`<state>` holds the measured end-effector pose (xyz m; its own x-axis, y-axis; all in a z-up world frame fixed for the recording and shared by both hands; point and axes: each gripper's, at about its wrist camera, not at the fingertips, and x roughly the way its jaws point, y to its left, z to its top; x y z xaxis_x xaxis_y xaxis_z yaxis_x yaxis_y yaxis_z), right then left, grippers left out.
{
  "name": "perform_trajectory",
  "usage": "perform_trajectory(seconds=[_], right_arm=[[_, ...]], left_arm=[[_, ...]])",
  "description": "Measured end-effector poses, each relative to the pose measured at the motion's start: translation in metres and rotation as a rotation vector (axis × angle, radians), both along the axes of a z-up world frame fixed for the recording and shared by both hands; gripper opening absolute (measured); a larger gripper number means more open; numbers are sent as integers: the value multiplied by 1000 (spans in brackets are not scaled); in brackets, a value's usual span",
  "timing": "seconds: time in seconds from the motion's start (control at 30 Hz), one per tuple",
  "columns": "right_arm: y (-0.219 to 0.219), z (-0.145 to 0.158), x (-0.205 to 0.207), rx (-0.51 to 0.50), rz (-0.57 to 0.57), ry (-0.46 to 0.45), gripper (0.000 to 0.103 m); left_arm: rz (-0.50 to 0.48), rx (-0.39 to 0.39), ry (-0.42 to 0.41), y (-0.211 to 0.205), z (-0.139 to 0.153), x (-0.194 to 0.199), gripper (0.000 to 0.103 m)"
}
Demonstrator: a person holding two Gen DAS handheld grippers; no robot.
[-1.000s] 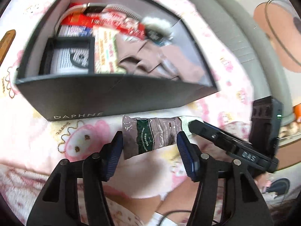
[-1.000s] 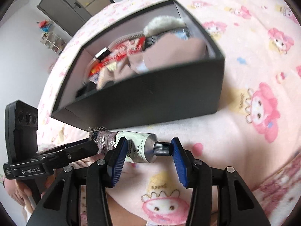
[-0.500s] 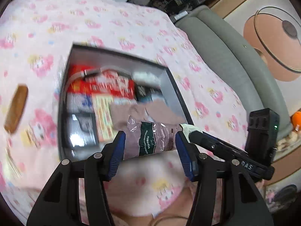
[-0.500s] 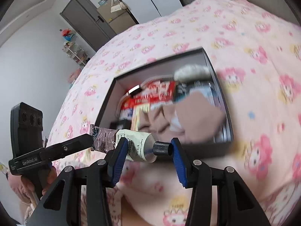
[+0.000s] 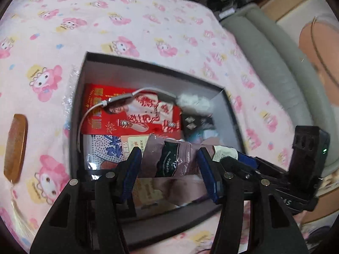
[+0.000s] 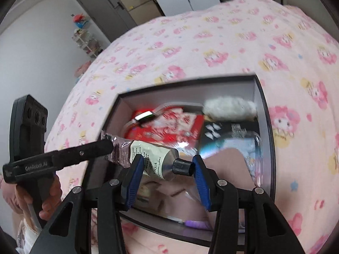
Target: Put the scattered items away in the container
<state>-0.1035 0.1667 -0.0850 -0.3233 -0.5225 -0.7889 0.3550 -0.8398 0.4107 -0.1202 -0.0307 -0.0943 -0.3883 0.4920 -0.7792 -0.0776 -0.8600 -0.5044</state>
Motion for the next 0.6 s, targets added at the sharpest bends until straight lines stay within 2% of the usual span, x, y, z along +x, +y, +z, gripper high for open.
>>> perform_trajectory(seconds=[0.1, 0.2, 0.5, 0.6], right_arm=[[6, -19, -6, 7, -14, -52, 43], [8, -28, -10, 21, -28, -66, 43], [2, -38, -4, 46, -2, -95, 43], [5, -38, -4, 33, -7, -101, 43]], left_arm=[[-23, -18, -38, 11, -21, -7, 56], [-43, -37, -48, 17, -31, -6, 56], [-70, -102, -32, 18, -35, 10, 57], [-81, -89, -45, 18, -35, 14, 56]])
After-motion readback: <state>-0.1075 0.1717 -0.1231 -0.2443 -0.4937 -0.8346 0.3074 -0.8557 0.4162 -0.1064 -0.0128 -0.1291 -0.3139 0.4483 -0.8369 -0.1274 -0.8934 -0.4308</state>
